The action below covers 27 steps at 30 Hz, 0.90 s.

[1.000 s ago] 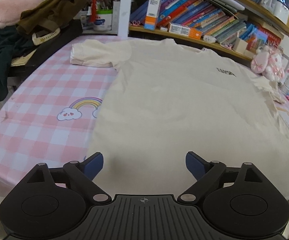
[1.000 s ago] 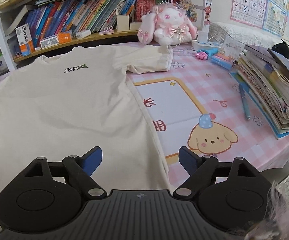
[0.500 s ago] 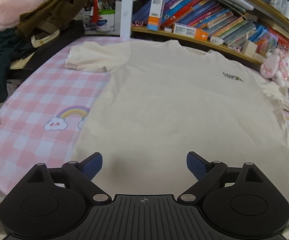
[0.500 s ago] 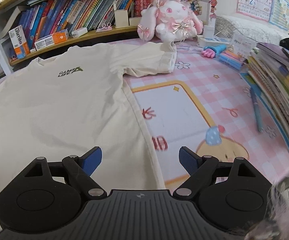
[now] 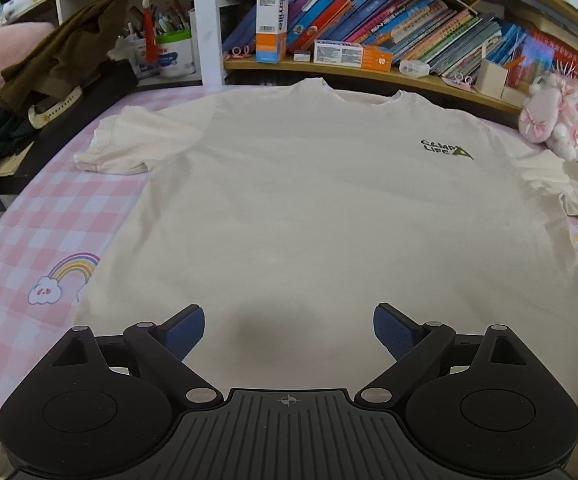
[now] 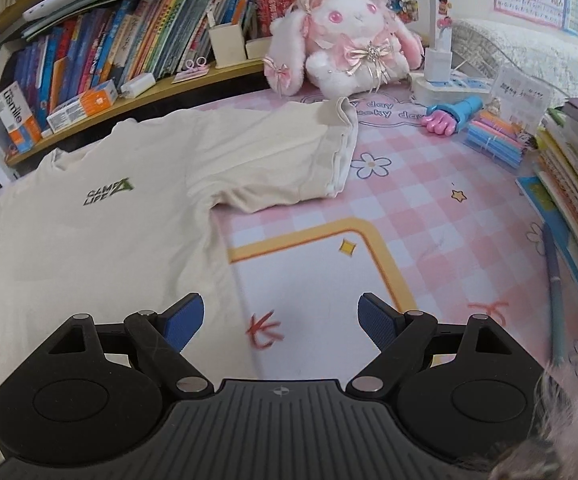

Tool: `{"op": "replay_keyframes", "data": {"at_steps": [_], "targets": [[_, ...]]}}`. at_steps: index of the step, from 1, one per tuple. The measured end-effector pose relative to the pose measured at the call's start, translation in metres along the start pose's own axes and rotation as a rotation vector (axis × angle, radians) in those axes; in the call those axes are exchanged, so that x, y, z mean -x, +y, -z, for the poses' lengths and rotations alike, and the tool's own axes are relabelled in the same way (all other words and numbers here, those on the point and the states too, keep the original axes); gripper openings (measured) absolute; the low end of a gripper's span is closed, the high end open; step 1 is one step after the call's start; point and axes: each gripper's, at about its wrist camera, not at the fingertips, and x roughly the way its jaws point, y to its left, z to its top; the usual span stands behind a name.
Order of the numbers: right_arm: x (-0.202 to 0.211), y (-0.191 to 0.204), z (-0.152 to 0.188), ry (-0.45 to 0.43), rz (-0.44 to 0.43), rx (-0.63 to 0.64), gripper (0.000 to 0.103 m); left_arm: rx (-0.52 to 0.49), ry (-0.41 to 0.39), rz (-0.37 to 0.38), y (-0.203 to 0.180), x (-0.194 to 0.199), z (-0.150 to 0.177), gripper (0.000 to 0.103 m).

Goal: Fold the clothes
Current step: 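Move the open right gripper toward the sleeve nearest it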

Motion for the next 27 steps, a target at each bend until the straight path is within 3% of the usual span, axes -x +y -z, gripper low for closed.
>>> {"op": "replay_keyframes", "data": {"at_steps": [3,7,16,27], "targets": [[-0.015,-0.014,-0.007,0.018,-0.043,-0.021,0.079,0.011,0.002,-0.032,-0.010,-0.003,0.001,0.094],[-0.034,-0.031,-0.013,0.050,-0.074,-0.043,0.059,0.020,0.004,-0.074,-0.025,-0.008,0.005,0.094],[-0.061,-0.060,-0.043,0.040,-0.141,-0.107,0.054,-0.054,0.053,-0.092,-0.062,-0.020,0.014,0.094],[-0.096,-0.085,-0.074,0.017,-0.222,-0.308,0.043,0.019,0.069,-0.129,-0.060,-0.019,0.019,0.102]]}}
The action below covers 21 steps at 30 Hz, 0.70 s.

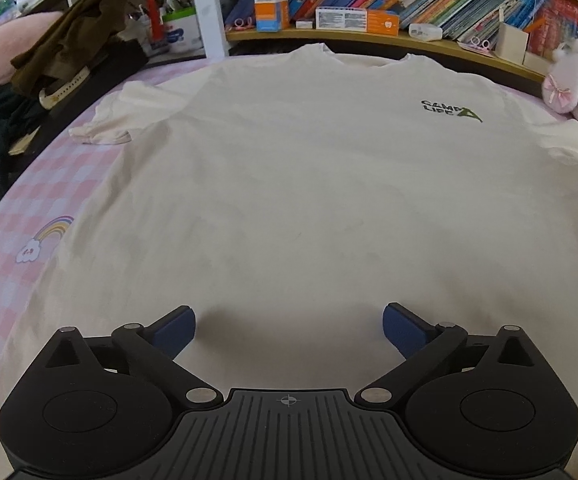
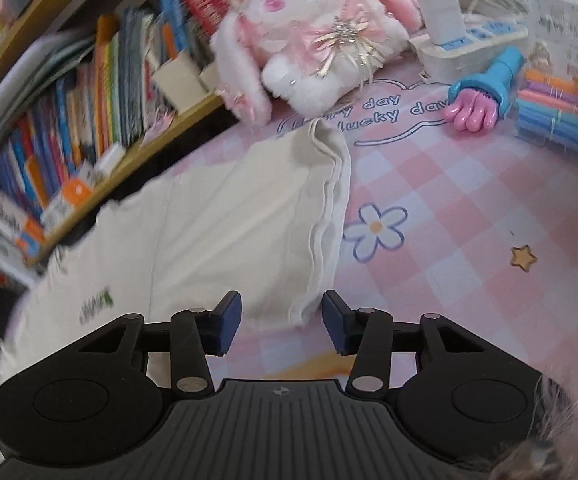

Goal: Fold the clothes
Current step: 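Move the open right gripper toward the sleeve nearest it, then grasp the sleeve cuff with the right gripper, fold it onto the shirt body, release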

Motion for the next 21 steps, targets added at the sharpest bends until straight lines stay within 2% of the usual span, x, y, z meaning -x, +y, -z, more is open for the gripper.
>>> {"op": "replay_keyframes", "data": {"at_steps": [3,6,8,12,17,20,21], "targets": [[-0.003,-0.005,-0.003,-0.015,-0.015,-0.084,0.042,0.004,0.005,-0.008,0.000,0.000,0.000,0.103],[-0.001,-0.009,-0.002,-0.010,-0.005,-0.187,0.032,0.007,0.009,-0.014,-0.001,0.001,0.000,0.103],[0.004,-0.012,0.005,0.011,-0.002,-0.276,0.031,0.009,0.010,-0.016,-0.001,0.000,0.000,0.103],[0.006,-0.018,0.016,0.035,-0.053,-0.445,0.031,0.015,0.006,-0.014,0.000,0.000,0.001,0.103],[-0.006,-0.036,0.009,0.035,-0.121,-0.649,0.030,0.003,0.002,0.005,0.003,-0.001,0.001,0.103],[-0.008,-0.040,0.006,0.032,-0.125,-0.705,0.028,-0.003,-0.001,0.033,0.008,-0.003,0.002,0.103],[-0.008,-0.039,0.006,0.033,-0.111,-0.701,0.024,-0.003,-0.001,0.043,0.009,-0.003,0.001,0.103]]}}
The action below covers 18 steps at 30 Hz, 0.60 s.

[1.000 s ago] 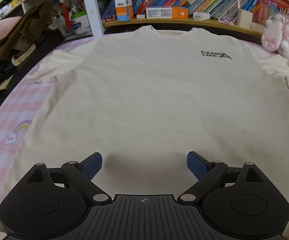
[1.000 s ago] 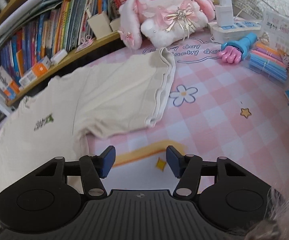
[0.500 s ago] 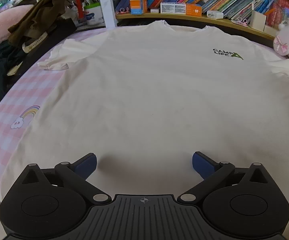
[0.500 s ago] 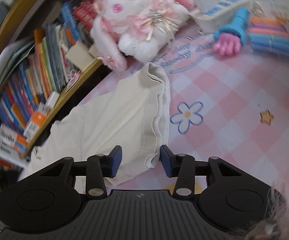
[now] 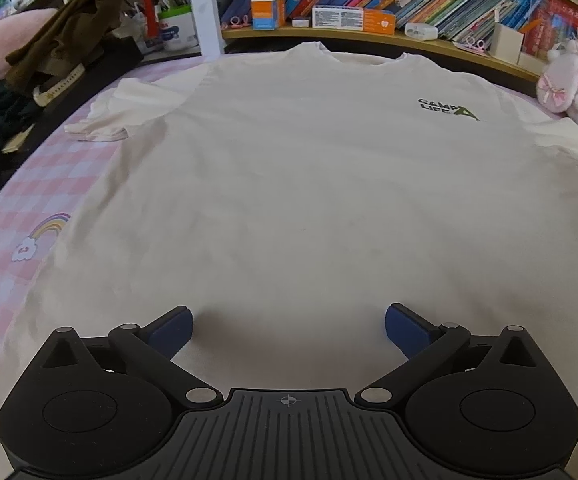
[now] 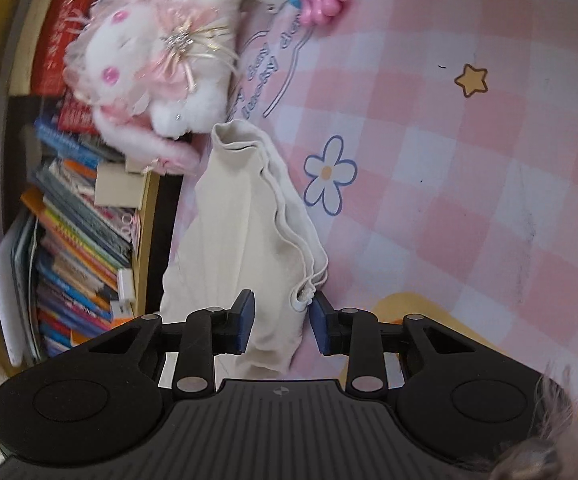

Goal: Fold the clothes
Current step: 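Grasp the sleeve cuff with the right gripper, fold it onto the shirt body, release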

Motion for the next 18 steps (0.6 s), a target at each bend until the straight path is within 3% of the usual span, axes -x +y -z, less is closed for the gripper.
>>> {"op": "replay_keyframes", "data": {"at_steps": [2,5,10,13,15,18], "targets": [[0.001,0.003,0.003,-0.013,0.046,0.022,0.008,-0.004,0.001,0.017,0.003,-0.002,-0.002,0.103],[0.004,0.011,0.008,-0.073,0.098,0.068,0.008,-0.027,0.012,0.042,0.007,-0.004,-0.005,0.103],[0.000,0.065,0.030,-0.179,0.148,0.355,0.008,-0.072,-0.019,0.097,0.018,0.001,-0.009,0.103],[-0.022,0.118,0.062,-0.184,0.155,0.676,0.008,-0.076,-0.040,0.117,0.026,0.003,-0.012,0.103],[-0.045,0.150,0.099,-0.140,0.142,0.956,0.008,-0.077,-0.050,0.122,0.032,0.004,-0.013,0.103],[-0.079,0.167,0.169,0.085,0.120,1.405,0.008,-0.067,-0.057,0.128,0.039,0.004,-0.014,0.103]]}}
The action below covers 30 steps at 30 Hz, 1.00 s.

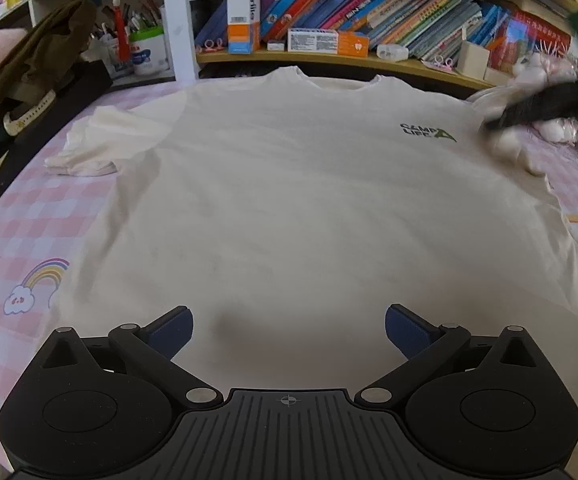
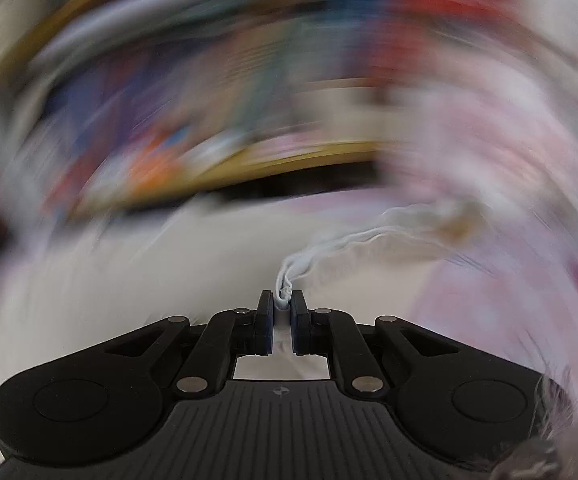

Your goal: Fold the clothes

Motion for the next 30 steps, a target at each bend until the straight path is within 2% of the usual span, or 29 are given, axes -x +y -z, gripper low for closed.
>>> {"op": "replay_keyframes", "data": {"at_steps": [2,3,5,6,7,10,14,16,17,20,21,23,25,27,30], "targets": [[-0.020,0.036,0.016,0.102,-0.035,0.213,0.008,0.010,0.000,0.003,0.004,0.000,0.001,0.103],[-0.027,0.045,0.024,0.135,-0.029,0.252,0.011,0.013,0.000,0.003,0.006,0.001,0.002,0.103],[-0.028,0.046,0.035,0.139,-0.059,0.216,0.030,0.016,-0.002,0.001,0.009,0.001,0.003,0.103],[-0.025,0.043,0.038,0.134,-0.092,0.182,0.044,0.021,-0.001,-0.001,0.011,0.001,0.003,0.103],[-0.021,0.040,0.039,0.127,-0.128,0.153,0.047,0.026,0.001,-0.003,0.013,0.000,0.004,0.103],[-0.006,0.037,0.037,0.090,-0.161,0.129,0.048,0.034,0.001,-0.007,0.015,0.000,0.002,0.103],[0.014,0.031,0.036,0.022,-0.117,0.080,0.054,0.051,-0.018,-0.009,0.018,0.001,0.001,0.103],[0.012,0.031,0.036,-0.018,-0.079,0.068,0.053,0.062,-0.012,-0.017,0.019,-0.002,-0.001,0.103],[0.009,0.032,0.037,-0.023,-0.096,0.059,0.052,0.064,-0.013,-0.022,0.018,-0.003,-0.002,0.103],[-0.002,0.039,0.040,0.011,-0.177,0.051,0.046,0.062,-0.023,-0.022,0.016,-0.003,-0.005,0.103],[-0.007,0.042,0.043,0.038,-0.175,0.065,0.043,0.062,-0.026,-0.025,0.016,-0.003,-0.006,0.103],[-0.011,0.047,0.047,0.069,-0.164,0.084,0.044,0.066,-0.033,-0.032,0.016,-0.001,-0.009,0.103],[-0.006,0.049,0.047,0.070,-0.155,0.086,0.044,0.087,-0.047,-0.040,0.019,0.001,-0.011,0.103],[0.009,0.045,0.049,0.045,-0.200,0.061,0.045,0.121,-0.061,-0.047,0.023,0.003,-0.015,0.103],[0.029,0.044,0.058,0.035,-0.175,0.084,0.047,0.200,-0.065,-0.043,0.032,0.006,-0.019,0.103]]}}
